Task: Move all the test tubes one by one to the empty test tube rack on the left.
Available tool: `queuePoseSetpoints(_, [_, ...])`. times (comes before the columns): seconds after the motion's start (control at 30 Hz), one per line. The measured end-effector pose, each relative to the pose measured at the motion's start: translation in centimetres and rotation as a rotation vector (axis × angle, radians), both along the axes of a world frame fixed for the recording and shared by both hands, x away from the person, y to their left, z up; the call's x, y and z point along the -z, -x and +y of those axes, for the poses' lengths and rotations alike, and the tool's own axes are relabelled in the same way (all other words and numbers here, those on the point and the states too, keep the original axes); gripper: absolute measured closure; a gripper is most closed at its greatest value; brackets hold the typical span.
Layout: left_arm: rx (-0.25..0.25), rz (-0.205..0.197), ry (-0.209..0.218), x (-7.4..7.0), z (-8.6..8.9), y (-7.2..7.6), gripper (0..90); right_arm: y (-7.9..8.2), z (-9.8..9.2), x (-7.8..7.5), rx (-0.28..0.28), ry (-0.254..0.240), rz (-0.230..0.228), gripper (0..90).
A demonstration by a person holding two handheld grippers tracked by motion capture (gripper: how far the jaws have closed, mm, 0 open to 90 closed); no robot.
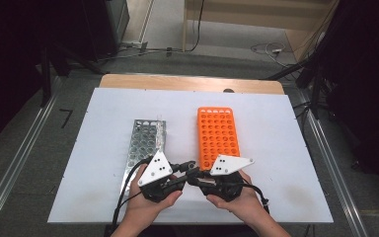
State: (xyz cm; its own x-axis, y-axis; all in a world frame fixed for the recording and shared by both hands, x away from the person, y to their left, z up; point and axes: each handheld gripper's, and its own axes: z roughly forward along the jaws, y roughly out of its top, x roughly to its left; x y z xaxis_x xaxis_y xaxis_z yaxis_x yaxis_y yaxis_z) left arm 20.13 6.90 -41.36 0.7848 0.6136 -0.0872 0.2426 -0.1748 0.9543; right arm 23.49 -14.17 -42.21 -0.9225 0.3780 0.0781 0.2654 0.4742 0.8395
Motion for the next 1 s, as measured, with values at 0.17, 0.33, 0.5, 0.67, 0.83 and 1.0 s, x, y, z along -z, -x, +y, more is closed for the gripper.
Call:
queuePoseSetpoints(0.17, [-0.020,-0.004,0.017,-0.2,0.7,-0.3,75.9,-0.4,-0.7,0.0,-0.009,-0.014,0.028,56.9])
queuePoseSetpoints(0.33, [-0.039,-0.004,0.025,-0.5,1.3,-0.5,75.9,-0.7,-1.4,-0.1,0.002,-0.009,0.018,33.1])
queuePoseSetpoints(0.5, [-0.060,-0.010,0.028,-0.8,1.9,-0.7,75.9,-0.9,-2.0,-0.4,0.042,-0.004,-0.014,14.6])
queuePoseSetpoints(0.67, [-0.084,-0.018,0.040,-1.2,2.9,-1.1,75.9,-1.4,-3.0,-0.6,0.076,-0.024,-0.005,6.3])
queuePoseSetpoints(0.83, [-0.119,-0.027,0.053,-1.6,4.2,-1.6,75.9,-1.6,-4.3,-0.7,0.122,-0.041,-0.013,1.2])
queuePoseSetpoints(1.0, [-0.155,-0.032,0.062,-1.9,5.5,-2.2,75.9,-1.9,-5.5,-0.5,0.160,-0.046,-0.009,0.4])
